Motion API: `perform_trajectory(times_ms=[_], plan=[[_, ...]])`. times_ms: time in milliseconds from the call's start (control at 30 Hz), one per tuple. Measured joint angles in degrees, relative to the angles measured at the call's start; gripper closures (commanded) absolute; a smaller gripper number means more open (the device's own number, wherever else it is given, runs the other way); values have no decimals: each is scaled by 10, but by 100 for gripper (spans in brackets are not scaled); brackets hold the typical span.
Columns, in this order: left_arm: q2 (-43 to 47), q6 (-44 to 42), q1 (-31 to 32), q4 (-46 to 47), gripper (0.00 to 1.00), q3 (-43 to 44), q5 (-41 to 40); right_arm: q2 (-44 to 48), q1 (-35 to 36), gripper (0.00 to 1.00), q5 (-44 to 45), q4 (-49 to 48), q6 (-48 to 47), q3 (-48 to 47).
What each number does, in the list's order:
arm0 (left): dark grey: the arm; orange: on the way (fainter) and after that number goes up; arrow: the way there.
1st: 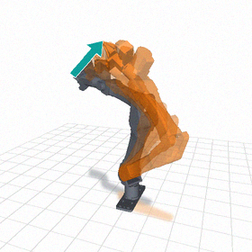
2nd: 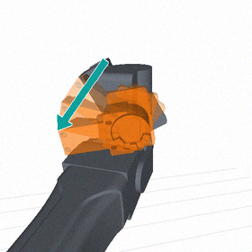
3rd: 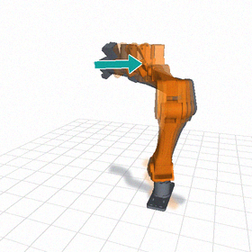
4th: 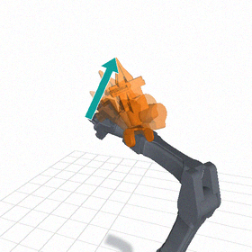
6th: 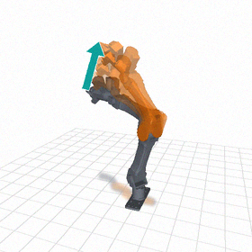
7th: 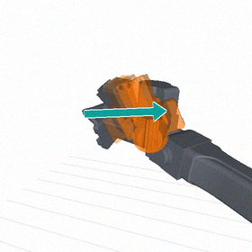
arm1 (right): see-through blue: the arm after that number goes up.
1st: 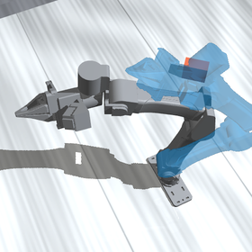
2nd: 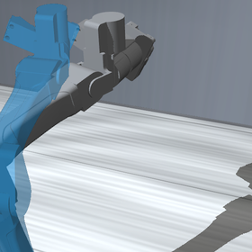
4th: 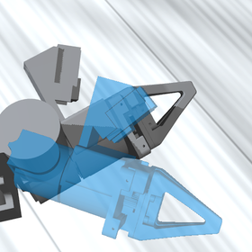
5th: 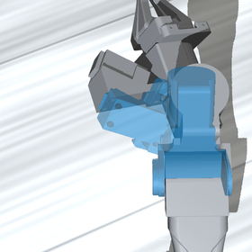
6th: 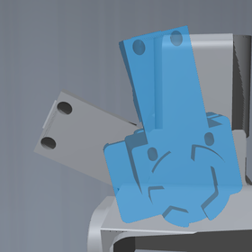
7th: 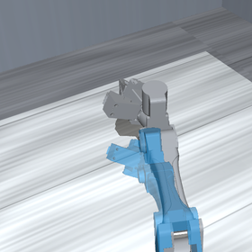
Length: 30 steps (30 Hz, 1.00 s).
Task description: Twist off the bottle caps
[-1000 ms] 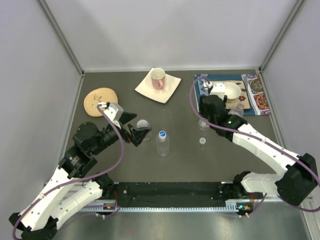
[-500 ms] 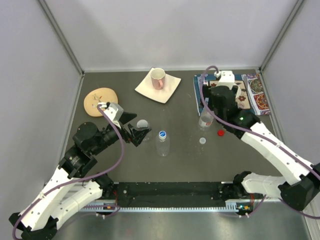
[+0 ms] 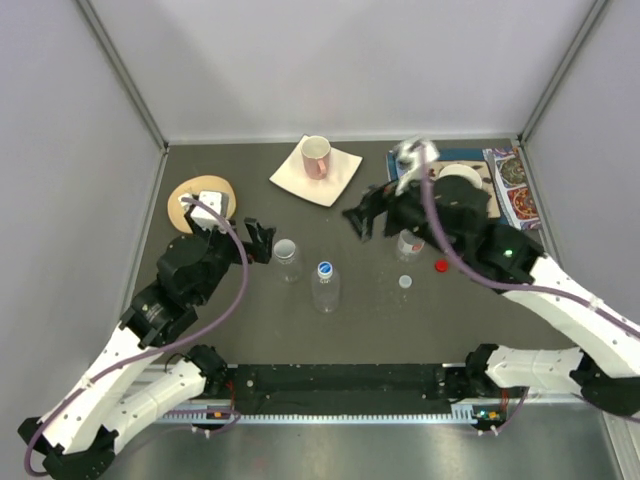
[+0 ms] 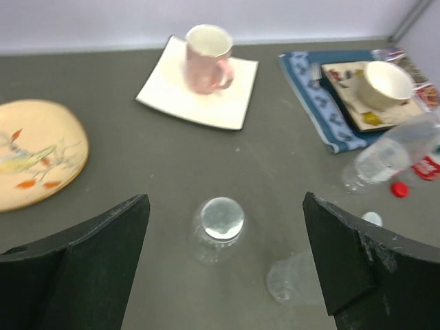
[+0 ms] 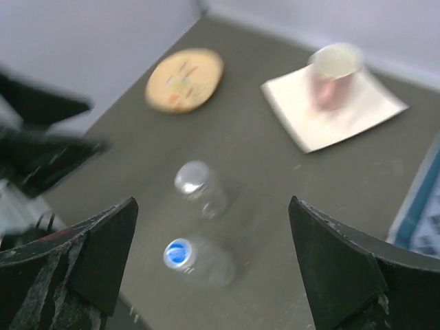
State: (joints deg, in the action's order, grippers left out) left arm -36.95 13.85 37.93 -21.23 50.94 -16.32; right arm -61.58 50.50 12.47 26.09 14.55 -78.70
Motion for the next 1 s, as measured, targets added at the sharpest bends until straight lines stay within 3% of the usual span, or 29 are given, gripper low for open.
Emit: perform_trajectory(times_ms=[233, 633, 1000], plan=[[-10, 21, 0, -60, 1, 6, -79, -105, 129, 5, -20, 6, -9, 40], [61, 22, 0, -75, 1, -14, -109, -144, 143, 13, 6, 0, 21, 80], [66, 26, 0, -84, 1, -28, -107, -195, 150, 37, 15, -12, 42, 97]])
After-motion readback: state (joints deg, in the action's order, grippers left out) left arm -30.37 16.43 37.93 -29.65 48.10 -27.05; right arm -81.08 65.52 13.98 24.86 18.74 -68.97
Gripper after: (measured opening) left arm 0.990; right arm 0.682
